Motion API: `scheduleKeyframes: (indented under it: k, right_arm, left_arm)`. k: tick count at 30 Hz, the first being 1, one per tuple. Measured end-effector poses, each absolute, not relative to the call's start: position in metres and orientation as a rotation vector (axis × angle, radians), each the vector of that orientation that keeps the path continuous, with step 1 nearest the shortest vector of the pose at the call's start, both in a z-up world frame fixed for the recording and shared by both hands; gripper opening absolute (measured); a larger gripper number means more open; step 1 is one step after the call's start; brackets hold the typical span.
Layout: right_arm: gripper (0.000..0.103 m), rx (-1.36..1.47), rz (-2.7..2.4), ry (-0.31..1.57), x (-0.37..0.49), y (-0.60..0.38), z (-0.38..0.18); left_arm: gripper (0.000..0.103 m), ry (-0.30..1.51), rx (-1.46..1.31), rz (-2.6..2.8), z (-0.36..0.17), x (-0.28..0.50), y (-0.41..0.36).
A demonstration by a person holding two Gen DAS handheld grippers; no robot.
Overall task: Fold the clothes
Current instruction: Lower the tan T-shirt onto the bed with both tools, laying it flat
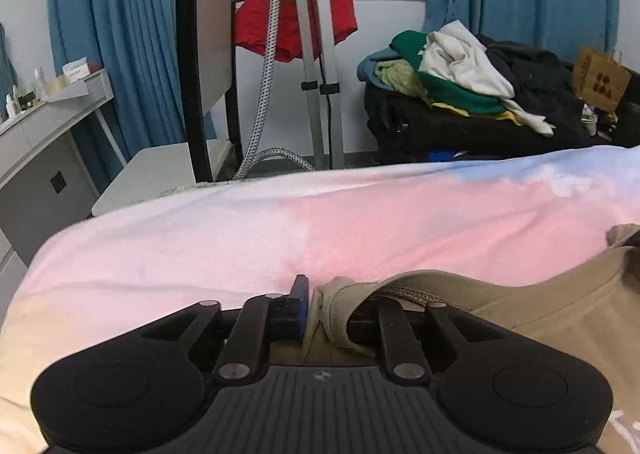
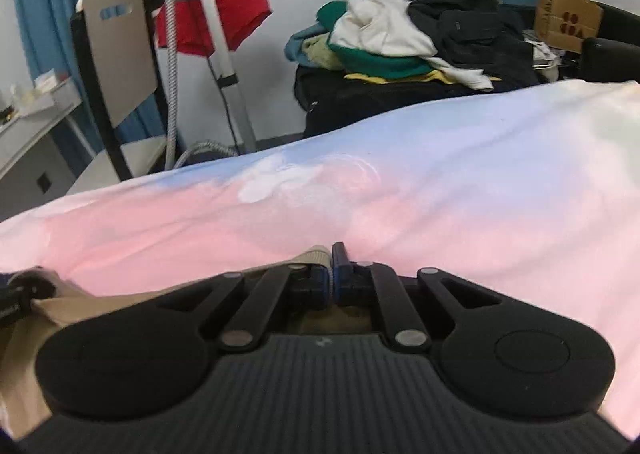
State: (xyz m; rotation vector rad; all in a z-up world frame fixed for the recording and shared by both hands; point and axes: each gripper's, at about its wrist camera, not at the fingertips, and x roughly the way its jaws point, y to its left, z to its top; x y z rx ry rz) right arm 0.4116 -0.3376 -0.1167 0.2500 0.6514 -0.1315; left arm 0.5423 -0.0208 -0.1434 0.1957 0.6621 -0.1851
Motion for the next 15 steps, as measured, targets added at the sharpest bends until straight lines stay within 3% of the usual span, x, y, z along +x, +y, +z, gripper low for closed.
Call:
scheduleKeyframes:
  k: [1, 2, 3, 4, 5, 6, 15]
  right_arm:
    - [0.009, 0.259, -0.119, 0.663, 0.410, -0.339, -0.113]
    - [0.009, 0.279, -0.108, 0.678, 0.409, -0.342, -0.109]
    - [0.023, 0.299, -0.098, 0.693, 0.407, -0.345, -0.105]
    - [0.048, 0.317, -0.084, 0.706, 0.405, -0.347, -0.101]
    - [0.063, 0.331, -0.059, 0.711, 0.403, -0.348, -0.095]
    - [0.084, 0.339, -0.036, 0.714, 0.400, -0.349, -0.090]
    - [0.086, 0.361, 0.027, 0.680, 0.319, -0.329, -0.037]
  left_arm:
    - [0.047, 0.662, 0.182, -0.189, -0.136, 0.539, -0.020]
    - [0.079, 0.662, 0.167, -0.192, -0.129, 0.536, -0.020]
    - [0.091, 0.649, 0.153, -0.209, -0.119, 0.529, -0.018]
    - [0.099, 0.637, 0.139, -0.226, -0.109, 0.522, -0.017]
    - [0.101, 0.624, 0.124, -0.243, -0.099, 0.515, -0.015]
    - [0.103, 0.611, 0.110, -0.260, -0.089, 0.508, -0.013]
    - [0.103, 0.527, 0.002, -0.341, -0.016, 0.407, 0.040]
